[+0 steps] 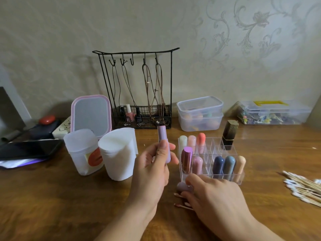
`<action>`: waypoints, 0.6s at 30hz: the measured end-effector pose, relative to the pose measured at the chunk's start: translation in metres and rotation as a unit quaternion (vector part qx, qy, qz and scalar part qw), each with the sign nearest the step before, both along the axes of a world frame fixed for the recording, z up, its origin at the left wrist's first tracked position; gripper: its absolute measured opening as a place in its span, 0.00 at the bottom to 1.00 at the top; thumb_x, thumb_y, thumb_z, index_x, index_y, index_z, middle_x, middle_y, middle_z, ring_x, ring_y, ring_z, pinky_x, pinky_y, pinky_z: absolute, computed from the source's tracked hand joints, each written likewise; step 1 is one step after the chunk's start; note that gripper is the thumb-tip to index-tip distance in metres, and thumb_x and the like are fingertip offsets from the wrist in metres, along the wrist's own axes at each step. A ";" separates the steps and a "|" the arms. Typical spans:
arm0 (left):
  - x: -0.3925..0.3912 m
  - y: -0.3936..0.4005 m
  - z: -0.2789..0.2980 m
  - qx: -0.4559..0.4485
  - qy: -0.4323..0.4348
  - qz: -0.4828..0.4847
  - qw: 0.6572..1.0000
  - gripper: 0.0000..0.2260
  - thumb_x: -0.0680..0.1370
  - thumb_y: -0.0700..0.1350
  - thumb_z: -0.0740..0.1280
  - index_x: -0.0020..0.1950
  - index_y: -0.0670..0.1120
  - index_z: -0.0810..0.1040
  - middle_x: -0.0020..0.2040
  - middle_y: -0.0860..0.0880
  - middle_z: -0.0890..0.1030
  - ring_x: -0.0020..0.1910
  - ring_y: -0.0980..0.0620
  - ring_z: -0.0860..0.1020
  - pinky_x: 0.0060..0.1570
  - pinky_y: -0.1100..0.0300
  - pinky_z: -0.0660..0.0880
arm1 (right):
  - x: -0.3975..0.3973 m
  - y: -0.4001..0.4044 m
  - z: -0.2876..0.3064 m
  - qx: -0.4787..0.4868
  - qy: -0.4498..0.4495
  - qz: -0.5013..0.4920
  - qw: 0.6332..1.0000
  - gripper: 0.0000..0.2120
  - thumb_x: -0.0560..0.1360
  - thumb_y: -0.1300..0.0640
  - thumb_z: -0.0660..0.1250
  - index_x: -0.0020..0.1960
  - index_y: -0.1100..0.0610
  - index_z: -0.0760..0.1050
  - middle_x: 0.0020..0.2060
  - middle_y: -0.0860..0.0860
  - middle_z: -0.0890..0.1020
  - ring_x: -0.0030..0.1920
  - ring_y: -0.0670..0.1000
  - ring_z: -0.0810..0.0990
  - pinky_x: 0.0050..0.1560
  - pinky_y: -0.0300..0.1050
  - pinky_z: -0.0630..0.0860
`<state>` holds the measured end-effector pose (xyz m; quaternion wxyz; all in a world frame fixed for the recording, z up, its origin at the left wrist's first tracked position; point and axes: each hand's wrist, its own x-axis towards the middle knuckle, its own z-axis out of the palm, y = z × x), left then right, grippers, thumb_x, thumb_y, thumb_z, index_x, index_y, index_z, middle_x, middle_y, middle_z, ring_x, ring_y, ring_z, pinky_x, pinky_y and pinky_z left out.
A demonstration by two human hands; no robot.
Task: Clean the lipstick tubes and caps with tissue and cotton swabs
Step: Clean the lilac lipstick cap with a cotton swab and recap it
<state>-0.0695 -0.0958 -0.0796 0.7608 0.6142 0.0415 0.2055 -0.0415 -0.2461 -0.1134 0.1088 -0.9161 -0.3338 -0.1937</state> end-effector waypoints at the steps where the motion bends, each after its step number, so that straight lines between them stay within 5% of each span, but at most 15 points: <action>1: -0.001 0.000 0.001 -0.009 0.007 -0.004 1.000 0.15 0.77 0.54 0.62 0.50 0.43 0.80 0.35 0.45 0.80 0.23 0.51 0.59 0.25 0.61 0.54 | -0.001 -0.001 0.000 0.005 -0.008 -0.001 1.000 0.10 0.67 0.41 0.72 0.40 0.42 0.73 0.33 0.39 0.79 0.27 0.43 0.78 0.17 0.38 0.70; 4: -0.003 0.001 0.003 -0.059 0.040 -0.037 0.997 0.16 0.73 0.56 0.64 0.53 0.47 0.80 0.42 0.43 0.84 0.23 0.52 0.58 0.26 0.61 0.53 | -0.005 -0.003 0.006 0.061 0.006 -0.027 0.998 0.10 0.67 0.37 0.73 0.41 0.42 0.78 0.36 0.38 0.79 0.28 0.41 0.77 0.20 0.35 0.70; 8: -0.008 -0.007 0.004 -0.154 0.056 -0.102 0.981 0.16 0.68 0.54 0.68 0.49 0.46 0.83 0.49 0.44 0.85 0.19 0.57 0.59 0.27 0.60 0.49 | -0.008 -0.012 0.011 0.228 0.061 -0.006 0.972 0.13 0.71 0.33 0.62 0.44 0.41 0.76 0.35 0.37 0.78 0.28 0.41 0.74 0.25 0.37 0.72; 12: -0.009 -0.015 0.001 -0.180 0.071 -0.127 0.973 0.20 0.63 0.53 0.75 0.51 0.45 0.84 0.38 0.46 0.78 0.26 0.54 0.55 0.31 0.57 0.48 | -0.008 -0.014 0.016 0.363 0.159 0.079 0.915 0.16 0.68 0.35 0.68 0.49 0.44 0.79 0.40 0.41 0.82 0.29 0.44 0.76 0.29 0.27 0.65; 15: -0.013 -0.022 0.001 -0.148 0.063 -0.177 0.971 0.14 0.66 0.51 0.76 0.49 0.47 0.86 0.39 0.47 0.81 0.21 0.58 0.64 0.26 0.63 0.52 | -0.007 -0.013 0.018 0.412 0.219 0.113 0.877 0.16 0.67 0.35 0.70 0.51 0.41 0.80 0.38 0.42 0.83 0.30 0.44 0.76 0.32 0.29 0.69; 18: -0.018 -0.026 0.002 -0.144 0.064 -0.215 0.964 0.10 0.69 0.48 0.69 0.44 0.45 0.87 0.35 0.47 0.81 0.23 0.58 0.75 0.21 0.69 0.67 | -0.006 -0.013 0.018 0.425 0.301 0.142 0.842 0.11 0.71 0.41 0.73 0.51 0.43 0.82 0.37 0.49 0.84 0.32 0.48 0.78 0.32 0.38 0.74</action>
